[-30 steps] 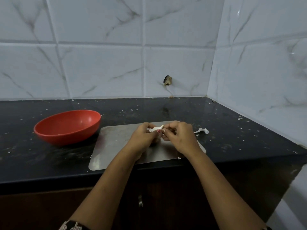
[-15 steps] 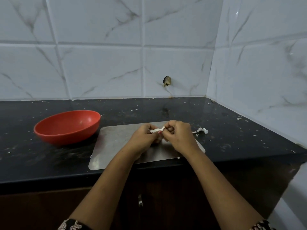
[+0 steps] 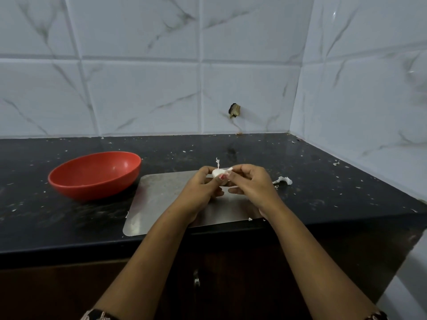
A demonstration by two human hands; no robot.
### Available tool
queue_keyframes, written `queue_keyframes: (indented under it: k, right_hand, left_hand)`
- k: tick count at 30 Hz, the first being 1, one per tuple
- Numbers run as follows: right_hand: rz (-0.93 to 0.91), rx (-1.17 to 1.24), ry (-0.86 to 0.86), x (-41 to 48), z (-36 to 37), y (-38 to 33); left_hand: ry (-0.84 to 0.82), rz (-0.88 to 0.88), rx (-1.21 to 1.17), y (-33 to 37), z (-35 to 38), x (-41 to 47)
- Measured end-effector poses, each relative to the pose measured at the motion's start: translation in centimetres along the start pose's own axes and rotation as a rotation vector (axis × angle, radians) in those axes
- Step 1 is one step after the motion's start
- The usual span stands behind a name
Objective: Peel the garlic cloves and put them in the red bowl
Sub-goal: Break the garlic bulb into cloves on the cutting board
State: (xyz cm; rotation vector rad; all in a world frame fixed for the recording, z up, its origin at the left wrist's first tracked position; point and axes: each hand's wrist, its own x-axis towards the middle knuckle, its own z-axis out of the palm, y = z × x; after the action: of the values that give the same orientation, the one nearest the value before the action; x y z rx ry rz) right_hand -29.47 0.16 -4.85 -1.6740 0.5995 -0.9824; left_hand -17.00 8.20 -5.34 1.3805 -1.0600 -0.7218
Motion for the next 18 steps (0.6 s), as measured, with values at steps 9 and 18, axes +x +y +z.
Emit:
queue_keyframes:
  k: [9,18]
  right_hand:
    - [-0.138,-0.182,0.109,0.6,0.2,0.6]
    - [-0.131,-0.443,0.186,0.6,1.2,0.7]
  left_hand:
    - [0.023,-0.010,-0.030,-0.3,0.0,0.3]
    - [-0.011,-0.025,-0.178,0.3,-0.1,-0.1]
